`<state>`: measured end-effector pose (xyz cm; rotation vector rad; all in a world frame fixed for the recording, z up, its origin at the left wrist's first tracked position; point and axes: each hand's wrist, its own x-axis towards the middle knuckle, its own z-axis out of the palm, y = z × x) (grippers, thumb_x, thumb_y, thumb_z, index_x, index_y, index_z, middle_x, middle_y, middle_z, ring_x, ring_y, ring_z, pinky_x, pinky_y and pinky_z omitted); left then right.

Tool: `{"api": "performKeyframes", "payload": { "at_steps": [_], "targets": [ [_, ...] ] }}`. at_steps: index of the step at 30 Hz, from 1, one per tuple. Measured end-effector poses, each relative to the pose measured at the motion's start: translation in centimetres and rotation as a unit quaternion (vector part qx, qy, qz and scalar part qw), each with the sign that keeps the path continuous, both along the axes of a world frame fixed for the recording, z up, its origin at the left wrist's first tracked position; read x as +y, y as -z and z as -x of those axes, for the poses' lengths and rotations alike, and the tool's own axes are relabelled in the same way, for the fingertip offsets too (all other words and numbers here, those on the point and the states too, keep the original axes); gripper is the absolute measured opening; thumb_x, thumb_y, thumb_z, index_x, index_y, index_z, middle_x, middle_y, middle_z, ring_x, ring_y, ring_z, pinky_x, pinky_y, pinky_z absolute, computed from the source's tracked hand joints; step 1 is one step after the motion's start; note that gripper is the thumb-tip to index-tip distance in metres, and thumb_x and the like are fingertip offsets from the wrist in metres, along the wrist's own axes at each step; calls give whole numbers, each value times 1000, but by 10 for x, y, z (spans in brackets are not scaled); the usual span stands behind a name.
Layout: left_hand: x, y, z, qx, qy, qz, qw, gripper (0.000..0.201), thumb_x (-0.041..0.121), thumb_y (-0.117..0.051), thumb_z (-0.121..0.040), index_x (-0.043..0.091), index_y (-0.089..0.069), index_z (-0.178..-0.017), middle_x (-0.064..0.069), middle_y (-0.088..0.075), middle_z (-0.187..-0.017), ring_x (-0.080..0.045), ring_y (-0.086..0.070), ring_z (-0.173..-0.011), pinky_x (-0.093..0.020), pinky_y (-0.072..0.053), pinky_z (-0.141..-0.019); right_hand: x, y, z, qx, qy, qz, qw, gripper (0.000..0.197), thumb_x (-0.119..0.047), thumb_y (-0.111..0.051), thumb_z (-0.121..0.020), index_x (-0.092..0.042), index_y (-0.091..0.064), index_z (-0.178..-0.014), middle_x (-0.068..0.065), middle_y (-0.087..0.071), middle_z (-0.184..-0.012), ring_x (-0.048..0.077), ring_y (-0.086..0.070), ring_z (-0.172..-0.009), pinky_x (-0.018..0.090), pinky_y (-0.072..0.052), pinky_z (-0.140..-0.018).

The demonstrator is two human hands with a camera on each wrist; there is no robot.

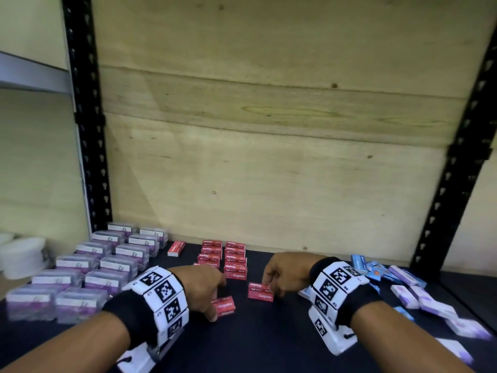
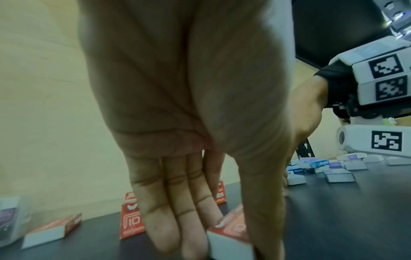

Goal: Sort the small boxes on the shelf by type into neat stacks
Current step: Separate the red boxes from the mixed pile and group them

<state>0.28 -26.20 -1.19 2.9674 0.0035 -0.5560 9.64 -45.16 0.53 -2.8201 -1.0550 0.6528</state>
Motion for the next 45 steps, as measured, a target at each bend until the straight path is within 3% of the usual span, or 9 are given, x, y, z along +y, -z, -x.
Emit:
{"api": "performKeyframes", "payload": {
  "at_steps": [4, 9, 17, 22, 28, 32, 36, 40, 45],
  "targets": [
    [10, -1, 2, -5, 7, 19, 1000, 50, 30, -82, -76, 25, -64, -122, 10, -61, -105, -7, -57, -92, -21, -48, -82, -2, 2, 2, 0, 14, -9, 1000, 23, -19, -57, -96, -18, -67, -117, 2, -75, -105, 10, -65, -88, 28, -49, -92],
    [24, 1, 6, -40, 8, 30, 999, 33, 29, -83, -73, 27, -66, -102, 13, -58, -93, -3, -54, -79, -18, -45, -71, 0, 5, 4, -26, 17, -6, 1000, 20, -29, -60, -95, -20, -70, -110, -4, -73, -95, 9, -63, -85, 29, -51, -89],
    [40, -8, 14, -23, 0, 0, 1000, 29, 38, -73, -84, 29, -63, -110, 11, -63, -106, -9, -60, -96, -25, -49, -87, 9, 2, 10, -58, 18, 35, 998, 25, -31, -72, -86, -22, -70, -109, -5, -71, -103, 13, -63, -91, 31, -52, -86],
    [47, -8, 15, -29, -12, -3, 1000, 25, 35, -68, -90, 26, -61, -112, 13, -60, -94, -7, -57, -88, -21, -45, -77, 17, -1, 13, -64, 15, 33, 997, 17, -27, -67, -91, -18, -69, -106, -10, -61, -72, 9, -58, -71, 28, -50, -74],
    [45, -7, 6, -69, -37, -67, 995, 16, 34, -66, -90, 28, -57, -101, 14, -52, -88, -10, -53, -86, -24, -43, -76, 31, -1, 19, -77, -10, 21, 997, 19, -28, -66, -92, -16, -68, -106, 1, -70, -105, 19, -64, -93, 31, -50, -79],
    [48, -9, 0, -63, -56, -57, 995, 20, 31, -66, -90, 26, -60, -108, 13, -55, -94, -10, -54, -86, -24, -41, -74, 40, -1, 20, -79, -23, 14, 996, 20, -27, -66, -92, -14, -69, -107, 4, -69, -108, 18, -61, -89, 30, -50, -78],
    [48, -7, -4, -74, -68, -49, 994, 18, 30, -67, -90, 26, -60, -107, 16, -52, -79, -6, -51, -69, -23, -45, -72, 48, -1, 21, -82, -29, 18, 996, 22, -27, -65, -93, -14, -68, -110, 4, -68, -110, 18, -60, -90, 29, -47, -75],
    [47, -6, -7, -78, -72, -71, 992, 19, 32, -68, -89, 28, -59, -106, 16, -50, -77, -8, -51, -69, -27, -51, -77, 52, -1, 22, -92, -33, 14, 995, 22, -26, -64, -93, -14, -67, -111, 4, -68, -112, 21, -63, -98, 29, -46, -75],
    [53, -14, -9, -34, -89, -32, 995, 34, 24, -76, -83, 25, -60, -113, 15, -56, -73, 0, -52, -58, -18, -45, -60, 50, 0, 18, -82, -24, 19, 996, 21, -30, -70, -89, -16, -62, -102, 2, -67, -110, 22, -63, -98, 32, -50, -83]
  ]
}}
